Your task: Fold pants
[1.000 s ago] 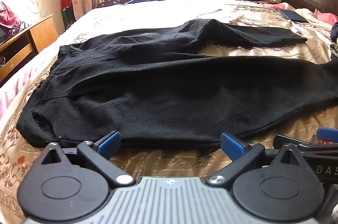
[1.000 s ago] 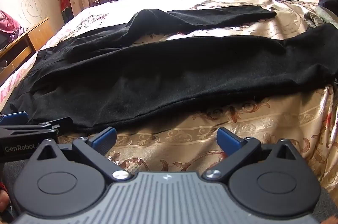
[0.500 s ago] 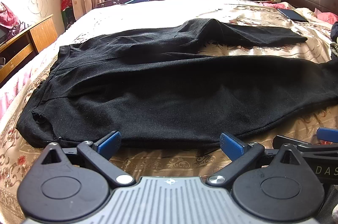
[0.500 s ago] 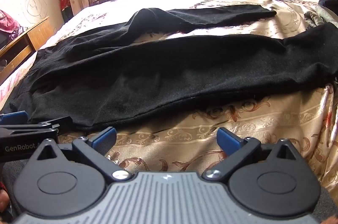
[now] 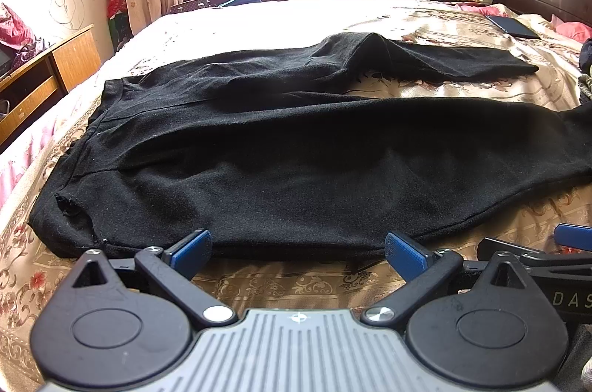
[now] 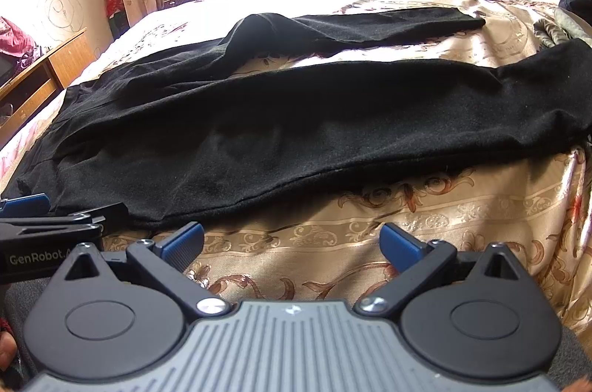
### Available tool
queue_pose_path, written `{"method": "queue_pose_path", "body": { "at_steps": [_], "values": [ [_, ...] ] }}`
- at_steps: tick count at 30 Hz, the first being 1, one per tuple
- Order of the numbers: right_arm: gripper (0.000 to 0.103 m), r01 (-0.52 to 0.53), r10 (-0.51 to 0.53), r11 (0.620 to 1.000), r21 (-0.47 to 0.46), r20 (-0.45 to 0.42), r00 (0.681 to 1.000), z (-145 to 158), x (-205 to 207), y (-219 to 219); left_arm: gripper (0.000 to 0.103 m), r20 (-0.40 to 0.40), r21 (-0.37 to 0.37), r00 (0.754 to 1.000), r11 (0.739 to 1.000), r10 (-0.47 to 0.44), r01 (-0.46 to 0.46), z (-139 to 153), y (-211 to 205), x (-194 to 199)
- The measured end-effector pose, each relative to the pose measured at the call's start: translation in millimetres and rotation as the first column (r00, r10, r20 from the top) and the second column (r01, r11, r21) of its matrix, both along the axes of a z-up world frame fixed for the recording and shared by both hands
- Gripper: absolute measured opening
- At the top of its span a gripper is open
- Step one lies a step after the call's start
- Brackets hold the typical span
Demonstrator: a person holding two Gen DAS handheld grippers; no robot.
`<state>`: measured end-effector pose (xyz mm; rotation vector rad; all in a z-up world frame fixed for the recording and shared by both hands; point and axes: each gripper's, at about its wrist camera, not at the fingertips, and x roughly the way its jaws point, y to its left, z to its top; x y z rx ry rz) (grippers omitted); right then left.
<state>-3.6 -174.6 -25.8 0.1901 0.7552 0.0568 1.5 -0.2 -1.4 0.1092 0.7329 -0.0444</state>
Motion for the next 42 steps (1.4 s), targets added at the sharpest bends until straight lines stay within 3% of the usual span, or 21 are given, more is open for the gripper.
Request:
{"method": "queue_pose_path", "body": {
  "at_steps": [42],
  "values": [
    [0.100,-0.010,0.010,1.000,-0.004,0.002,1.000,0.5,-1.2,2.3,0.103,0.000,0.000,1.000,1.000,0.000,0.000,-0.1,-0.4,0.1]
  ]
}}
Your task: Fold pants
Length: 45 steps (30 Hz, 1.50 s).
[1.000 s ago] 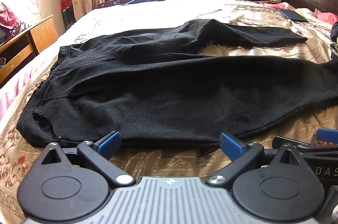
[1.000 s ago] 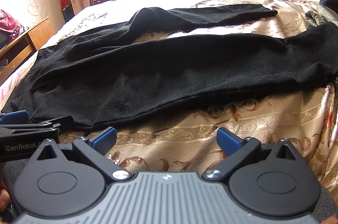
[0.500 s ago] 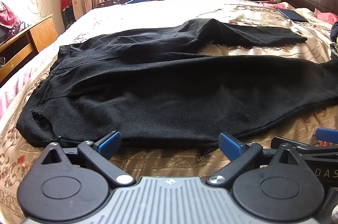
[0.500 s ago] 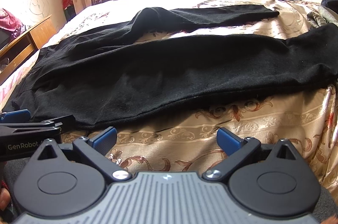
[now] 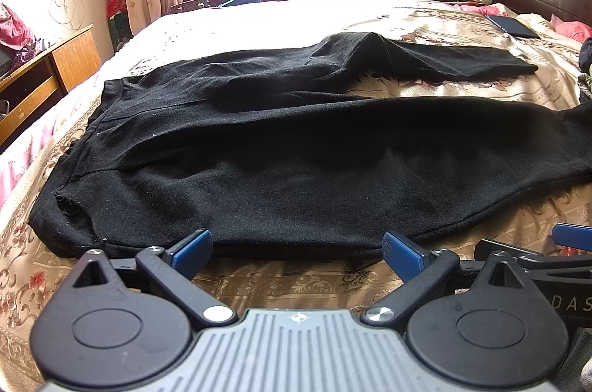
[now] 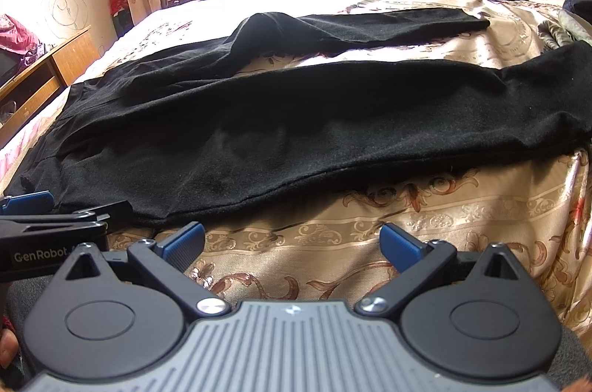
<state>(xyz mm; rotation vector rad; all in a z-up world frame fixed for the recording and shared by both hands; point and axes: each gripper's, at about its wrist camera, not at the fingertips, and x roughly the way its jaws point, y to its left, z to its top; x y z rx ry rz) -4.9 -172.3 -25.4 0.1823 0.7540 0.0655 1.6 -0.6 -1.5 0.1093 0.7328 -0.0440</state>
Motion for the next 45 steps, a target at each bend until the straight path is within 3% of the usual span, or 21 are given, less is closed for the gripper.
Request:
{"method": "queue_pose_path", "body": {
  "at_steps": [24,30,34,40,45],
  "values": [
    [0.100,-0.023,0.023,1.000,-0.016,0.022,0.999,6.6,0.4,4.2,0.103,0.000,-0.024,1.000,1.000,0.018,-0.018,-0.7,3.3,-0.7],
    [0.100,-0.046,0.047,0.999,-0.025,0.046,0.998,18.1,4.3,9.8,0.103,0.028,-0.030,0.999,0.999,0.035,-0.034,12.0,10.9,-1.9],
    [0.100,-0.109,0.111,0.994,-0.027,0.080,0.991,32.6,16.3,26.8,0.103,0.050,-0.069,0.996,0.995,0.072,-0.069,27.3,37.2,2.5],
    [0.100,-0.315,0.320,0.947,-0.055,0.115,0.941,43.8,41.5,90.7,0.103,0.130,-0.016,0.960,0.969,0.246,-0.246,43.2,113.4,5.6],
    [0.100,-0.527,0.535,0.845,-0.091,0.126,0.836,43.9,61.8,163.5,0.103,0.111,0.072,0.926,0.926,0.362,-0.370,26.1,177.4,21.8]
  ]
}}
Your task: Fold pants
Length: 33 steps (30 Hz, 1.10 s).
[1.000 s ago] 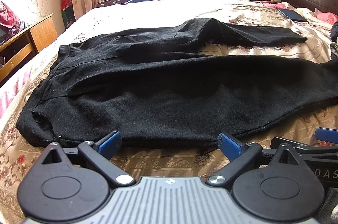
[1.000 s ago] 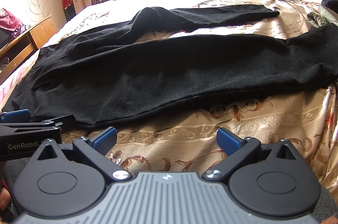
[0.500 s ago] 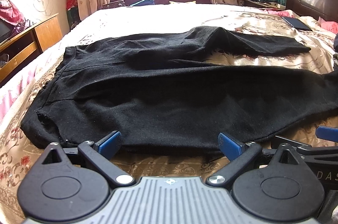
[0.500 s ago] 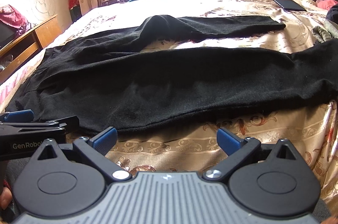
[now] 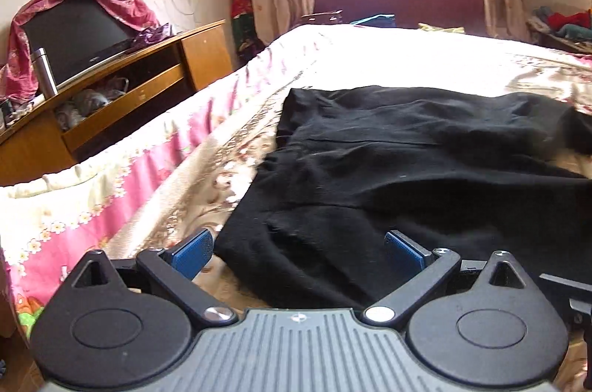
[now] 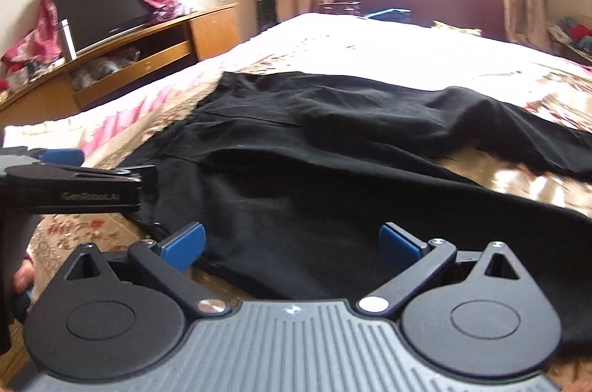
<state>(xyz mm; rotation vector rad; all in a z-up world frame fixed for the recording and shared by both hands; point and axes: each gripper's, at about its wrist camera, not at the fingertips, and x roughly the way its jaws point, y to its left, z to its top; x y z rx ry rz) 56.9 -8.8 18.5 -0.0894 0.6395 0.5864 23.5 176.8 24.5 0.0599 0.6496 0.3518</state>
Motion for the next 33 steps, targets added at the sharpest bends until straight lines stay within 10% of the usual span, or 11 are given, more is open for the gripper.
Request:
{"method": "queue_pose_path", "body": {
  "at_steps": [9,13,19,33],
  "values": [
    [0.096,-0.301,0.303,0.942,-0.150,-0.009,0.953,-37.0,22.4,114.5,0.102,-0.106,-0.065,0.993,0.997,-0.052,0.045,-33.2,67.7,39.5],
    [0.048,-0.291,0.276,0.941,-0.171,-0.104,0.956,-54.8,39.3,130.6,0.073,-0.161,-0.094,0.979,0.989,-0.124,0.110,-46.8,77.1,47.0],
    [0.014,-0.309,0.288,0.934,-0.178,-0.136,0.948,-52.3,33.6,143.6,0.058,-0.129,-0.176,0.976,0.973,-0.174,0.150,-39.9,96.0,37.3],
    [0.017,-0.388,0.366,0.919,-0.068,-0.214,0.906,-34.1,16.4,170.7,0.058,-0.163,-0.049,0.981,0.994,-0.105,0.098,-19.6,120.9,7.3]
  ]
}}
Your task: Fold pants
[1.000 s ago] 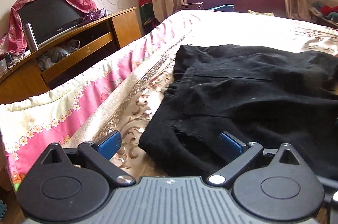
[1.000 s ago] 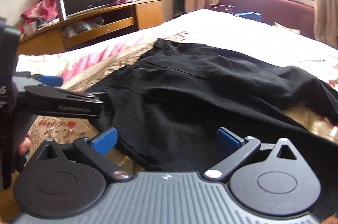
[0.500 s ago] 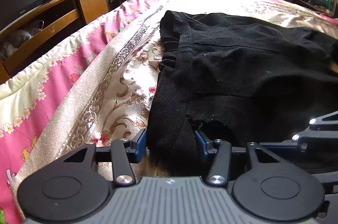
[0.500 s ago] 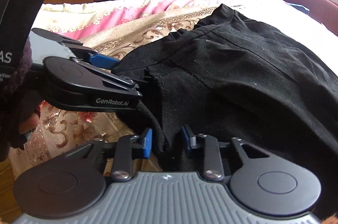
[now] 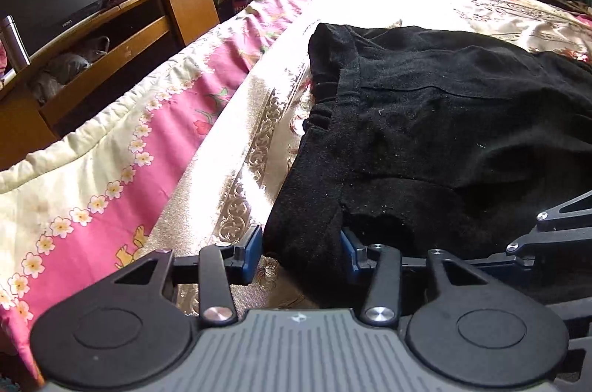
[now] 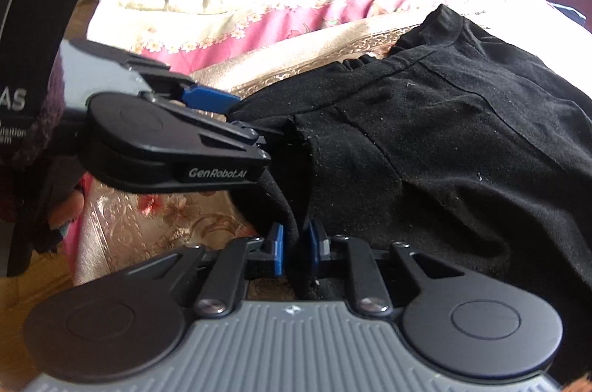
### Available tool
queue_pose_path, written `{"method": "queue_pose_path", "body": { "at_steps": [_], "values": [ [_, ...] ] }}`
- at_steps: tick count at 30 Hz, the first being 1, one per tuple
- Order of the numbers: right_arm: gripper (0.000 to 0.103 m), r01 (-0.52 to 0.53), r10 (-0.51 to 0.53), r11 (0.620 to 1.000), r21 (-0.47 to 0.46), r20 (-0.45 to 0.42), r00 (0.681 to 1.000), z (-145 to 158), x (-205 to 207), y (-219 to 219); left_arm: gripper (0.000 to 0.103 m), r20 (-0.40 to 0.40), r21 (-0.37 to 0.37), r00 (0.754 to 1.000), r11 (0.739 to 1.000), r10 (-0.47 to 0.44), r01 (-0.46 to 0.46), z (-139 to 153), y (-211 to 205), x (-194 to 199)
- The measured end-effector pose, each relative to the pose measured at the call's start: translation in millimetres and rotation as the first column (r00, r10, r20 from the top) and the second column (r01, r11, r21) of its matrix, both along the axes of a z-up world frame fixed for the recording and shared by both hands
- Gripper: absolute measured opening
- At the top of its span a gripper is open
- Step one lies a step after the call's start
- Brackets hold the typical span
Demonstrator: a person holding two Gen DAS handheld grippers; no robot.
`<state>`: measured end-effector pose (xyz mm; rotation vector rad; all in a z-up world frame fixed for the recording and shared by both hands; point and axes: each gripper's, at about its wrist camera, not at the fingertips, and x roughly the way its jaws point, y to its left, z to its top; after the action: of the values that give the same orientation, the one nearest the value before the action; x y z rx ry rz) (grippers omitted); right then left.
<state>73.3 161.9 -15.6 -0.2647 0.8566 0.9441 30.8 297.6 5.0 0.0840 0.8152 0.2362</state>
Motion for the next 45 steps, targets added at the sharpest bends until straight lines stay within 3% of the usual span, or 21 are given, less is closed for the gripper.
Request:
{"method": "queue_pose_path", "body": {
  "at_steps": [5,7,9,12,15,16,20,22,23,25,28,31,34,37,40,42,43,45],
  "values": [
    [0.028,0.148,-0.147,0.984,0.097,-0.012,0.989,28.5,-7.5,-77.5,0.058,0.056,0.099,0.997,0.994,-0.053,0.047,25.7,-37.5,-9.3],
    [0.030,0.258,-0.257,0.960,0.106,-0.023,0.966,34.7,-10.7,-128.1,0.058,0.074,0.095,0.993,0.992,-0.094,0.086,34.6,-57.6,-11.9],
    [0.031,0.390,-0.388,0.916,0.098,-0.035,0.921,38.2,-11.4,-183.6,0.058,0.089,0.054,0.984,0.987,-0.155,0.151,41.7,-85.1,-11.7],
    [0.031,0.625,-0.620,0.776,0.087,-0.075,0.781,39.4,-20.0,-287.9,0.058,0.106,0.004,0.957,0.963,-0.269,0.271,44.3,-141.3,-6.3],
    [0.039,0.805,-0.800,0.588,0.076,-0.086,0.593,39.5,-38.0,-387.6,0.058,0.111,-0.047,0.910,0.912,-0.399,0.406,39.8,-208.7,1.9],
    [0.042,0.860,-0.856,0.506,0.071,-0.088,0.510,37.9,-46.9,-420.0,0.058,0.108,-0.073,0.894,0.893,-0.436,0.444,37.9,-230.4,5.1],
    [0.045,0.969,-0.957,0.225,0.104,-0.164,0.240,24.7,-73.8,-526.9,0.058,0.103,-0.126,0.820,0.811,-0.562,0.572,32.6,-309.7,19.8],
    [0.044,0.986,-0.968,0.112,0.123,-0.210,0.136,13.0,-83.3,-561.2,0.058,0.094,-0.115,0.785,0.777,-0.612,0.619,28.0,-350.1,22.9],
    [0.043,0.988,-0.966,0.068,0.137,-0.237,0.099,6.2,-87.7,-575.7,0.058,0.085,-0.114,0.772,0.764,-0.629,0.635,25.2,-364.0,25.8],
    [0.043,0.983,-0.947,0.005,0.185,-0.316,0.064,-5.0,-92.5,-599.5,0.058,0.064,-0.127,0.743,0.734,-0.666,0.668,18.3,-394.5,27.8],
    [0.043,0.976,-0.932,-0.041,0.215,-0.361,0.040,-4.9,-94.7,-614.8,0.058,0.038,-0.135,0.709,0.700,-0.704,0.702,9.1,-423.2,26.3],
    [0.044,0.971,-0.941,-0.037,0.235,-0.337,0.046,6.6,-107.6,-615.7,0.058,0.035,-0.143,0.688,0.677,-0.725,0.721,5.0,-441.3,24.5],
    [0.048,0.978,-0.957,-0.040,0.204,-0.288,0.021,2.9,-115.1,-619.2,0.058,0.024,-0.147,0.671,0.661,-0.741,0.735,-2.8,-458.5,26.4],
    [0.048,0.976,-0.944,-0.090,0.199,-0.329,-0.020,-12.1,-111.2,-630.2,0.058,0.023,-0.131,0.650,0.643,-0.759,0.755,-5.2,-471.4,23.3],
    [0.048,0.966,-0.938,-0.108,0.236,-0.345,-0.021,-14.6,-100.1,-634.4,0.059,0.027,-0.105,0.632,0.627,-0.774,0.772,-3.6,-479.7,19.8],
    [0.026,0.966,-0.941,-0.107,0.238,-0.338,-0.021,-10.9,-94.2,-636.0,0.059,0.027,-0.094,0.629,0.625,-0.777,0.775,-1.7,-482.9,19.6],
    [0.008,0.966,-0.939,-0.102,0.239,-0.343,-0.014,-7.9,-93.4,-637.7,0.059,0.029,-0.091,0.628,0.624,-0.777,0.776,-0.3,-483.5,19.6],
    [0.004,0.962,-0.954,-0.089,0.259,-0.299,-0.008,4.3,-99.2,-638.1,0.059,0.039,-0.087,0.625,0.621,-0.779,0.779,3.1,-484.8,18.3]
  ]
}}
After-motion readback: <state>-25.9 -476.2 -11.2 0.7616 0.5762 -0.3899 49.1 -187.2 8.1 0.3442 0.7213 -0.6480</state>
